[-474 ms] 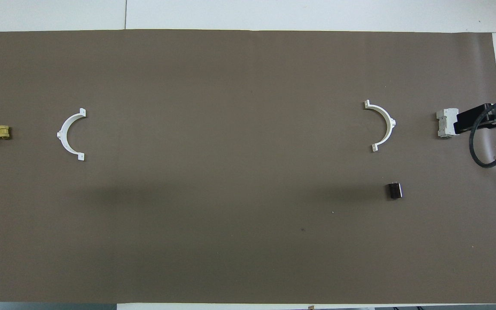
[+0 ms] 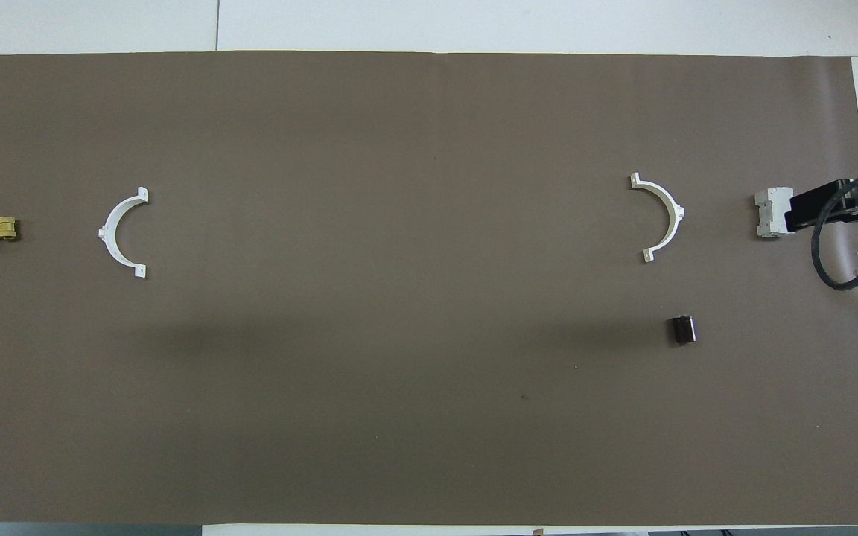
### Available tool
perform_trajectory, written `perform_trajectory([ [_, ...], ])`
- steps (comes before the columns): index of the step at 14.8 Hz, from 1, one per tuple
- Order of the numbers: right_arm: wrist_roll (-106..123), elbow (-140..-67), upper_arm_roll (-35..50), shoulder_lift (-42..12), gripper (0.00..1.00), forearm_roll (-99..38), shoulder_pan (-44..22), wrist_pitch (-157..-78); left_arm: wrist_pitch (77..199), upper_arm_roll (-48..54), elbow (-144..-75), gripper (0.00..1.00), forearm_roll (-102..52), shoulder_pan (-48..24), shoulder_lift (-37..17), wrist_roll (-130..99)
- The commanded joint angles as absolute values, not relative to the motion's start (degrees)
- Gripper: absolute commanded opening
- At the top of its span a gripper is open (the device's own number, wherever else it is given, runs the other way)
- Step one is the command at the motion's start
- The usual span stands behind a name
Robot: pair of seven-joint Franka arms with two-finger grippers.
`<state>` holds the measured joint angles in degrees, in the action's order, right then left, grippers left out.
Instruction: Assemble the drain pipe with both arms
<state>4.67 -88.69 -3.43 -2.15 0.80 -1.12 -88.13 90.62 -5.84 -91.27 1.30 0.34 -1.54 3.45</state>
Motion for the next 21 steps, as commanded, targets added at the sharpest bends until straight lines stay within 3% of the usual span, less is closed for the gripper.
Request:
perform_trajectory([
  [1,4.39,-91.75,-3.16,-0.53,1.00,-0.18,-0.44,-90.08,90.44,-5.80,-92.29,1.00,2.46,0.00,-0.70,4.04],
  [4,7.12,-95.17,-3.08,-0.87,1.00,-0.26,-1.23,-98.15,90.26,-5.89,-92.29,1.00,2.46,0.09,-0.70,3.78],
  [10,8.61,-104.48,-2.99,-11.32,1.00,-1.31,-1.05,-121.51,89.73,-5.89,-92.63,1.00,2.46,-0.70,-0.35,2.99],
  [12,8.53,-108.53,-2.81,-13.35,1.00,-2.46,-1.58,-128.82,92.53,-5.89,-94.82,1.00,2.46,-0.70,0.43,3.16],
  [15,10.97,-109.07,-2.64,-19.14,1.00,-3.77,-0.62,-132.88,102.89,-5.89,-102.20,1.00,2.37,0.09,2.02,3.51],
  [21,13.71,-109.95,-2.72,-22.15,0.74,-6.86,-0.62,-135.70,121.52,-5.89,-110.91,1.00,2.37,0.18,-4.91,3.78],
])
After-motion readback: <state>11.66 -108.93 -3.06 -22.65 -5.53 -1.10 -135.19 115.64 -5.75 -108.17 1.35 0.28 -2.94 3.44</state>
